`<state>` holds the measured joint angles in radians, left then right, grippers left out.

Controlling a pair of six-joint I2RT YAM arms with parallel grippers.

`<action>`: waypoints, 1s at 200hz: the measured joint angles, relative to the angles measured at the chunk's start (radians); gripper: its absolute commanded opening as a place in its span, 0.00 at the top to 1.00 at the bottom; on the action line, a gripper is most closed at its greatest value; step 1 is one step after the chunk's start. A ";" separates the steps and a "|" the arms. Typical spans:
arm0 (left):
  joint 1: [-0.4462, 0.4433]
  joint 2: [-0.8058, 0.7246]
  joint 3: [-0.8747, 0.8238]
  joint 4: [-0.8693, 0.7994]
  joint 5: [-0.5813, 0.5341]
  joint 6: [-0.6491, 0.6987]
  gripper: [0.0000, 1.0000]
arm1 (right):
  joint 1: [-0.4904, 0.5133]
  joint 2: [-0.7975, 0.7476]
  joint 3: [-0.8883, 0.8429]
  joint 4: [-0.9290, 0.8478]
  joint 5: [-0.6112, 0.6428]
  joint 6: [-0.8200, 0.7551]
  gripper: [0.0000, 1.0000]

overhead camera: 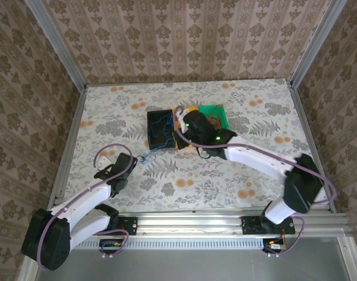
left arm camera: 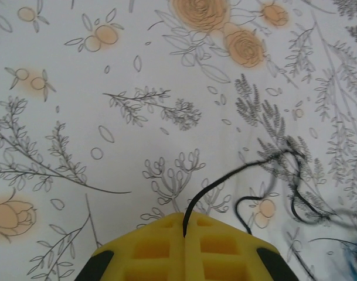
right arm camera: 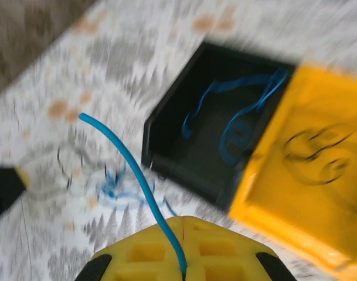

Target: Untangle the cables

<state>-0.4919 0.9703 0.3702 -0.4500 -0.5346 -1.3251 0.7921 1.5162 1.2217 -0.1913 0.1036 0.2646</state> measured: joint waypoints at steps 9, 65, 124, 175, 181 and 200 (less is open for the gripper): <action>0.002 0.007 0.000 -0.012 -0.002 -0.016 1.00 | -0.008 -0.061 -0.007 0.012 0.070 0.002 1.00; 0.002 0.028 0.027 -0.164 -0.031 -0.131 1.00 | -0.131 -0.294 -0.062 0.053 0.421 0.052 1.00; 0.017 0.029 0.075 -0.243 -0.061 -0.167 1.00 | -0.416 -0.436 -0.170 0.008 0.483 0.151 1.00; 0.016 0.029 0.068 -0.036 -0.022 -0.043 1.00 | -0.434 -0.472 -0.178 0.012 0.354 0.107 0.99; 0.015 0.032 0.064 -0.013 -0.016 -0.042 1.00 | -0.434 -0.470 -0.172 0.012 0.333 0.103 0.99; 0.011 0.061 0.061 0.031 -0.007 -0.039 1.00 | -0.422 -0.462 -0.134 0.015 0.261 0.093 0.99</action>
<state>-0.4812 1.0309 0.4316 -0.4187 -0.5419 -1.3643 0.3698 1.0538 1.0882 -0.1761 0.3649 0.3576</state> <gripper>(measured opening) 0.049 0.046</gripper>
